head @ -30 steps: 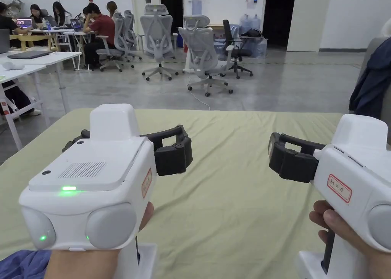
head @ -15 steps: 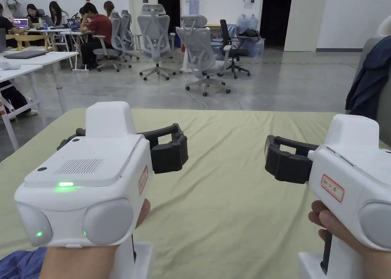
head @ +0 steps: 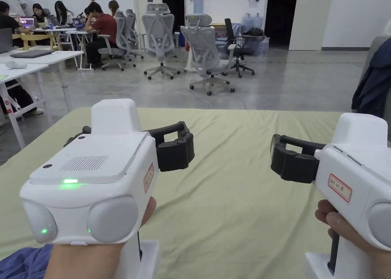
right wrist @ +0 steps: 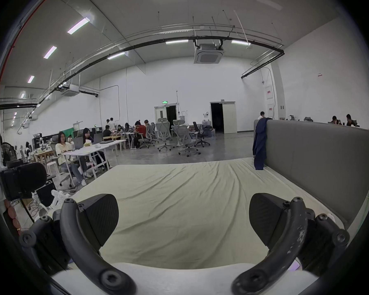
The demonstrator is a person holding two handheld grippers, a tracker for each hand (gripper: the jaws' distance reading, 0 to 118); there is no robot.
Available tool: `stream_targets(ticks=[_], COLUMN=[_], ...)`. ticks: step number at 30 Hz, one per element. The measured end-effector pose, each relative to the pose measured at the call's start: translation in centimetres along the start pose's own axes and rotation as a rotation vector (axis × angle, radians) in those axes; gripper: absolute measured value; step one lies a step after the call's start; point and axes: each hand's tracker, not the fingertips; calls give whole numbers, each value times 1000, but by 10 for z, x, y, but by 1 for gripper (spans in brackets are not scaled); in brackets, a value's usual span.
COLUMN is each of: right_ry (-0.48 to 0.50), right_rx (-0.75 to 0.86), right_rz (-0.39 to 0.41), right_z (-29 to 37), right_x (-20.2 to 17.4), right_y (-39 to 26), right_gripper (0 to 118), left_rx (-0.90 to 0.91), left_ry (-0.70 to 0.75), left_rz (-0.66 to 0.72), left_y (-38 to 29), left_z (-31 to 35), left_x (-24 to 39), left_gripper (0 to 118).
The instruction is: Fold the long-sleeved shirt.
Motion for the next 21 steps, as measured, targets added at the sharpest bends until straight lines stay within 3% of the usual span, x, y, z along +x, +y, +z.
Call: stream_targets(ticks=[21], right_ry=[-27], right_rx=[42], right_rz=[-6], right_z=[1], right_x=[-1], right_y=[0], right_gripper=[118], left_rx=[19], left_ry=[3], left_rz=[4], left_y=[-1], left_z=[-2], left_x=[-3], left_gripper=[118])
